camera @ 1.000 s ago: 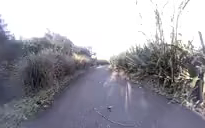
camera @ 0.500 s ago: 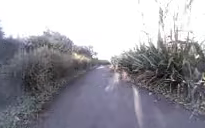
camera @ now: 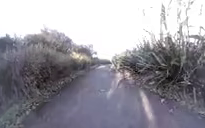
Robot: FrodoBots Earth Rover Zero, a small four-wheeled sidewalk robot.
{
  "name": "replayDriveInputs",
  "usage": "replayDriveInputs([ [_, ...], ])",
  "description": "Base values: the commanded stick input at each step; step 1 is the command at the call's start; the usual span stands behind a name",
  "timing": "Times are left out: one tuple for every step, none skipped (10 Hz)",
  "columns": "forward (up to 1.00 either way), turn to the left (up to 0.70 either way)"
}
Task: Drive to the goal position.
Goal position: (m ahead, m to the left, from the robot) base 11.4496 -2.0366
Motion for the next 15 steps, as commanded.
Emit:
replayDriveInputs([
  [0.85, 0.00],
  [0.85, 0.00],
  [0.85, 0.00],
  [0.85, 0.00],
  [0.85, 0.00],
  [0.85, 0.00],
  [0.85, 0.00],
  [0.85, 0.00],
  [0.85, 0.00],
  [0.85, 0.00],
  [0.85, 0.00],
  [0.85, 0.00],
  [0.85, 0.00],
  [0.85, 0.00],
  [0.85, 0.00],
])
